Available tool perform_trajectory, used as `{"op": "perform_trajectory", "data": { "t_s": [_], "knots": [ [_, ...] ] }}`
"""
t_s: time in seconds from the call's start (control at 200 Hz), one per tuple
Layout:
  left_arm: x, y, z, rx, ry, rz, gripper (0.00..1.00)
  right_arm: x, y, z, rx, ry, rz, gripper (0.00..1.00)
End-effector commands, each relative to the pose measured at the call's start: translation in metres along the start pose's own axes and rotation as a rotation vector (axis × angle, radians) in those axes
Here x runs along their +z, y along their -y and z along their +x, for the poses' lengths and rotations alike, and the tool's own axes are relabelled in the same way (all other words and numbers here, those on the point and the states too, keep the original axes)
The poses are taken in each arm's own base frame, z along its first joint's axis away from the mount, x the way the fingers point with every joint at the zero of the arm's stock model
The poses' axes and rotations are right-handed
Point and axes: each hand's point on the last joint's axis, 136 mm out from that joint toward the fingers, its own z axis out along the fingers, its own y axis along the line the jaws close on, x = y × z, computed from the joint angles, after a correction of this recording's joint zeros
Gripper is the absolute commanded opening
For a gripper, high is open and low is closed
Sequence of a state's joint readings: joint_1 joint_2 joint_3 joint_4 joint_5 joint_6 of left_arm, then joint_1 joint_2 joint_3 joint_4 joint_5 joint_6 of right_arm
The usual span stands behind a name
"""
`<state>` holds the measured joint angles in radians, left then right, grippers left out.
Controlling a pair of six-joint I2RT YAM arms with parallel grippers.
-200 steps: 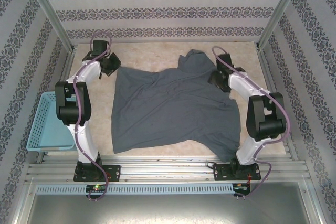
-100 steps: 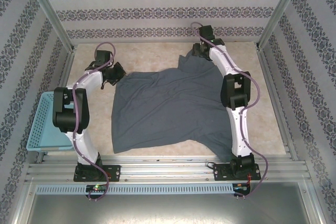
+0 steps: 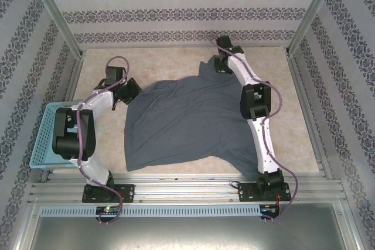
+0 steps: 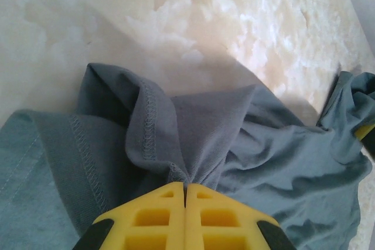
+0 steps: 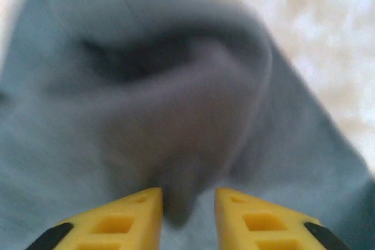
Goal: Fold the inside-out t-shirt
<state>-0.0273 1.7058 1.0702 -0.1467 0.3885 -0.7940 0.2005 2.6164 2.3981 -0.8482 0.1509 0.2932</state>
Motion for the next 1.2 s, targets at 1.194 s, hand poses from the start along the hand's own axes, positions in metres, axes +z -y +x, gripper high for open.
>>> {"op": "perform_trajectory", "data": {
  "t_s": [1.194],
  "knots": [
    [-0.034, 0.002, 0.019, 0.051, 0.059, 0.044, 0.00, -0.076, 0.075, 0.015, 0.226, 0.065, 0.043, 0.36]
  ]
}}
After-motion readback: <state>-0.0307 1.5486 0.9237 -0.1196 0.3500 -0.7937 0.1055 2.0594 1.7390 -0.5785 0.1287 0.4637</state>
